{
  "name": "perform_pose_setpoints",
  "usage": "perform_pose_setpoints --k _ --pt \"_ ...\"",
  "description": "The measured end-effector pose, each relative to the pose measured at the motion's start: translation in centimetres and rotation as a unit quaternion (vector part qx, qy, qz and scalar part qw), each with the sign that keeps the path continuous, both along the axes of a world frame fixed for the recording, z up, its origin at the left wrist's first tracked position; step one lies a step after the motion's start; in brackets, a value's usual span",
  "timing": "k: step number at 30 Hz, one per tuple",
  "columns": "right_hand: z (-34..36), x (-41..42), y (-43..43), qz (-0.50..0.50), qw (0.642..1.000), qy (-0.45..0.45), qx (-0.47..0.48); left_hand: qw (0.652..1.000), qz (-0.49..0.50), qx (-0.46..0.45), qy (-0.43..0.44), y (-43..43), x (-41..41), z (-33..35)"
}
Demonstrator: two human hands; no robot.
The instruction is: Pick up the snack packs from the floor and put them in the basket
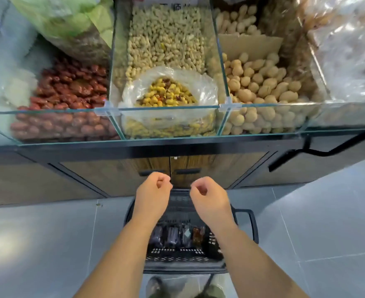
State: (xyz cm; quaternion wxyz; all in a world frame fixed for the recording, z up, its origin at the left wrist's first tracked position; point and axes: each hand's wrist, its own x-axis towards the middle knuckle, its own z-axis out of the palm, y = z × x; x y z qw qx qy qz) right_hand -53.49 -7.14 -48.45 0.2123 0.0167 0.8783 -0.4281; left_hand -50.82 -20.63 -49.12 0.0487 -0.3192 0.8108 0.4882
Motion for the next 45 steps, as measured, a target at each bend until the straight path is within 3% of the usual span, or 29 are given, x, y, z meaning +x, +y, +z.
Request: perform_pose_setpoints --k 8,16,22,27,34,45 --pt "16.0 1.1 -3.2 -0.022 0.986 0.125 -0.109 0.992 -0.010 -0.037 0.119 -3.0 2.4 16.1" --pt "22.2 3.1 -4.4 0.012 0.971 0.155 -0.181 0.973 0.005 -0.140 0.182 -5.3 5.9 25.1" --pt "23.4 4.1 -4.8 0.146 0.968 0.134 -0.155 0.977 0.051 -0.167 0.125 -4.7 9.8 25.6" --pt "23.6 5.8 -6.3 0.273 0.945 0.126 -0.132 0.972 0.129 -0.180 0.076 -4.2 14.1 25.2" --pt "21.5 12.5 -9.9 0.447 0.885 0.097 -0.083 0.955 0.180 -0.222 -0.084 -3.4 23.2 21.8" --pt "16.5 31.0 -18.7 0.615 0.784 0.080 -0.007 0.900 0.395 -0.142 -0.117 -7.0 42.1 16.3"
